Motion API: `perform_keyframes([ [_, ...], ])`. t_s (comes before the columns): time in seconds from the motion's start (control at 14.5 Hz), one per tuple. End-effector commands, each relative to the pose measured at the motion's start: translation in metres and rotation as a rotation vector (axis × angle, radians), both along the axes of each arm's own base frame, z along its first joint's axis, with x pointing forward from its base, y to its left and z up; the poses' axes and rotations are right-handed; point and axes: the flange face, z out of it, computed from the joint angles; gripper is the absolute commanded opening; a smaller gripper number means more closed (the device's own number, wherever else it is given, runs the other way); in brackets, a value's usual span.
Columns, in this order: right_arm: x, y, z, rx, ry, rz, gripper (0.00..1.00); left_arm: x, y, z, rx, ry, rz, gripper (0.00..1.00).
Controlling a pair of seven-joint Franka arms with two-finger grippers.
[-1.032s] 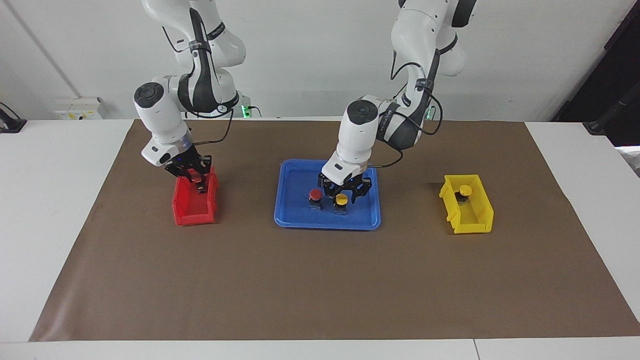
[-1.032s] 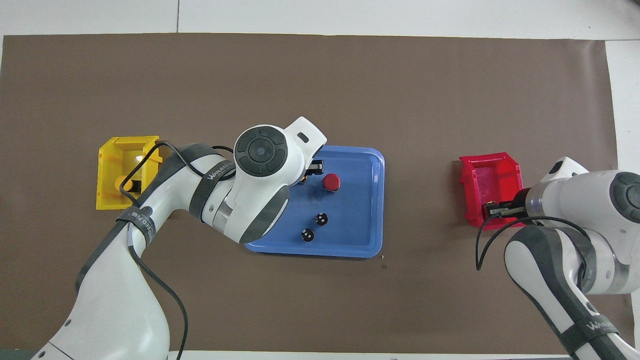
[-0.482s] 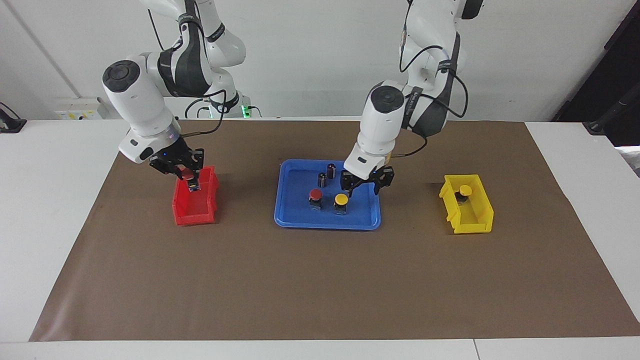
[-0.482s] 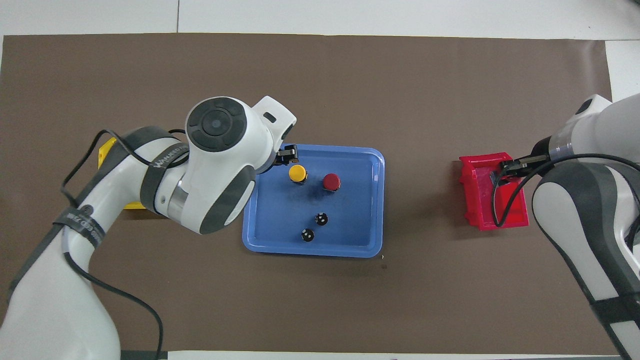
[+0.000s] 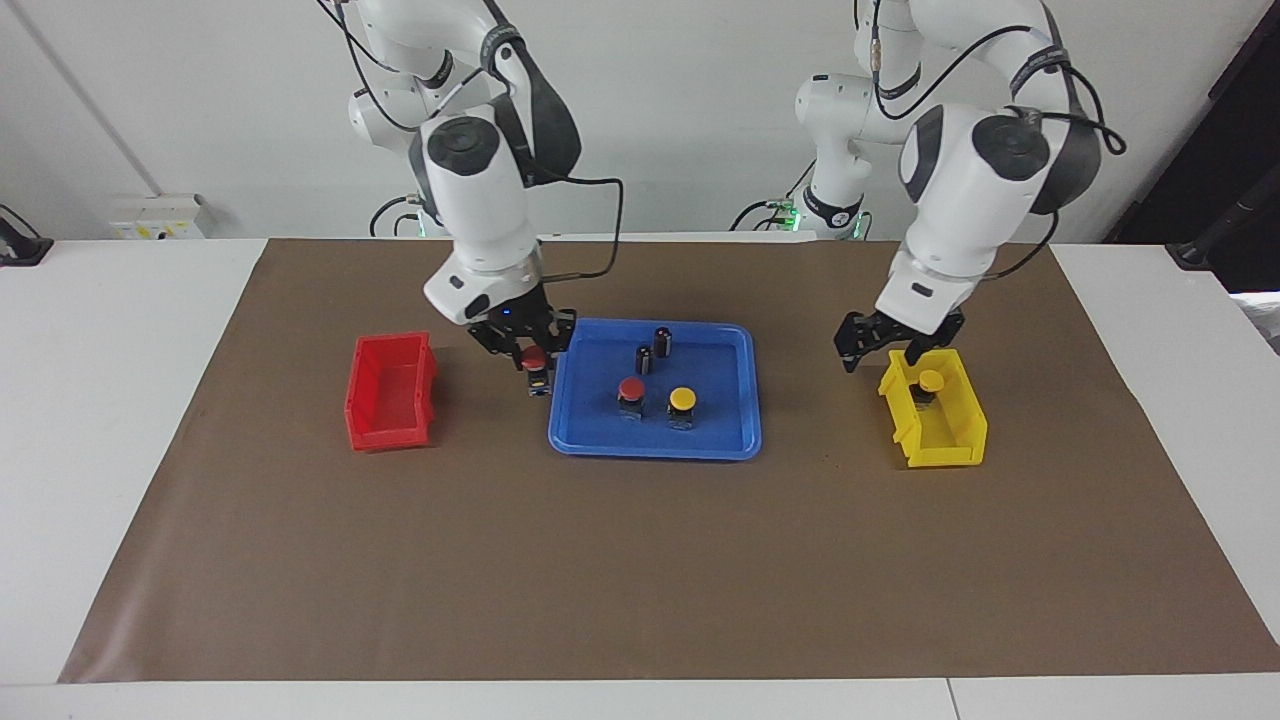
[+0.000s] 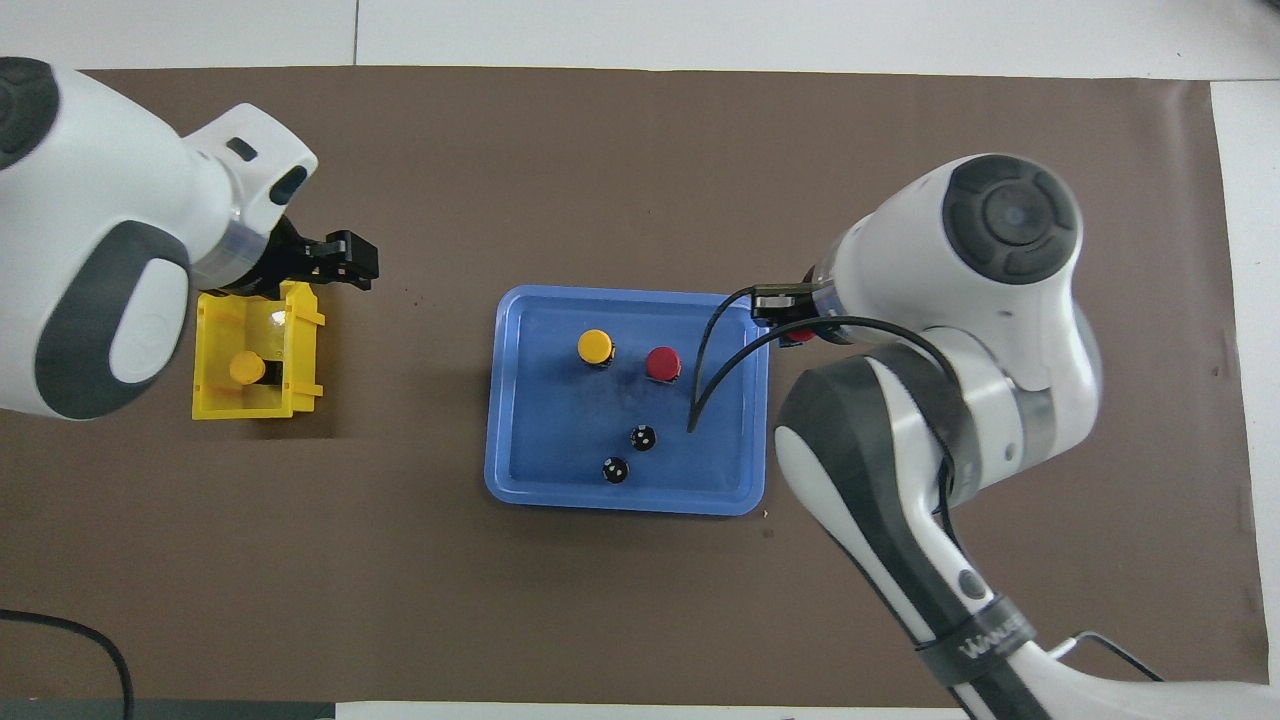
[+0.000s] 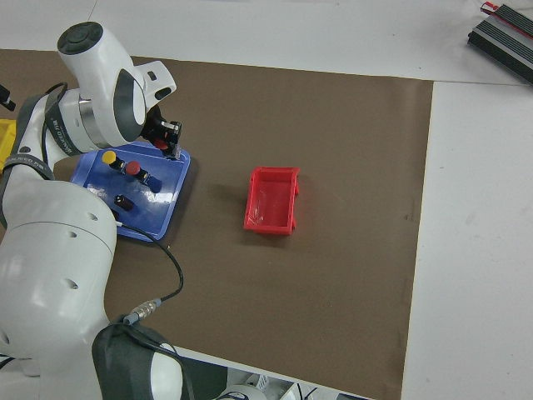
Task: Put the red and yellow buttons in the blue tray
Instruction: 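Carry the red button toward the tray while the left gripper grasps another yellow button, then place the second red button in the tray while the left gripper lifts its button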
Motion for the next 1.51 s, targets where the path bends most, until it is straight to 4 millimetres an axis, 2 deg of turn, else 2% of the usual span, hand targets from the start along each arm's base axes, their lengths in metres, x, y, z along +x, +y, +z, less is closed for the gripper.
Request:
perform_keyframes([
  [0.0, -0.004, -0.001, -0.021, 0.009, 0.004, -0.024, 0.28, -0.014, 0.051, 0.035, -0.011, 0.011, -0.027, 1.00],
  [0.21, -0.018, 0.014, -0.054, -0.002, 0.020, -0.005, 0.28, -0.011, 0.090, 0.036, -0.013, -0.017, -0.028, 1.00],
  [0.28, -0.019, 0.013, -0.060, -0.005, 0.022, -0.011, 0.28, -0.009, 0.100, 0.027, -0.013, -0.039, -0.025, 1.00],
  [0.34, -0.019, 0.013, -0.063, -0.008, 0.028, -0.011, 0.28, -0.009, 0.120, 0.018, -0.014, -0.055, 0.006, 1.00],
  [0.41, -0.019, 0.014, -0.069, -0.012, 0.034, -0.011, 0.29, -0.010, 0.128, 0.005, -0.013, -0.055, 0.009, 0.99],
  [0.55, -0.018, 0.014, -0.080, -0.011, 0.026, -0.012, 0.31, -0.008, 0.129, -0.022, -0.011, -0.065, 0.010, 0.90],
  [0.76, -0.019, 0.012, -0.087, -0.006, 0.012, -0.016, 0.31, -0.016, 0.128, -0.068, -0.010, -0.040, 0.016, 0.73],
  [0.89, -0.018, 0.013, -0.100, -0.014, 0.025, -0.015, 0.31, -0.021, 0.122, -0.095, -0.009, -0.046, 0.010, 0.69],
  [1.03, -0.018, 0.014, -0.106, -0.018, 0.031, -0.015, 0.34, -0.027, 0.119, -0.119, -0.007, -0.011, -0.001, 0.68],
  [1.1, -0.017, 0.014, -0.109, -0.021, 0.035, -0.015, 0.38, -0.030, 0.119, -0.126, -0.007, -0.006, -0.003, 0.68],
  [1.24, -0.016, 0.015, -0.109, -0.016, 0.024, -0.014, 0.57, -0.036, 0.118, -0.140, -0.006, 0.004, -0.002, 0.68],
  [1.45, -0.006, 0.014, -0.093, -0.010, 0.015, -0.018, 0.62, -0.038, 0.117, -0.147, -0.006, 0.000, -0.001, 0.68],
])
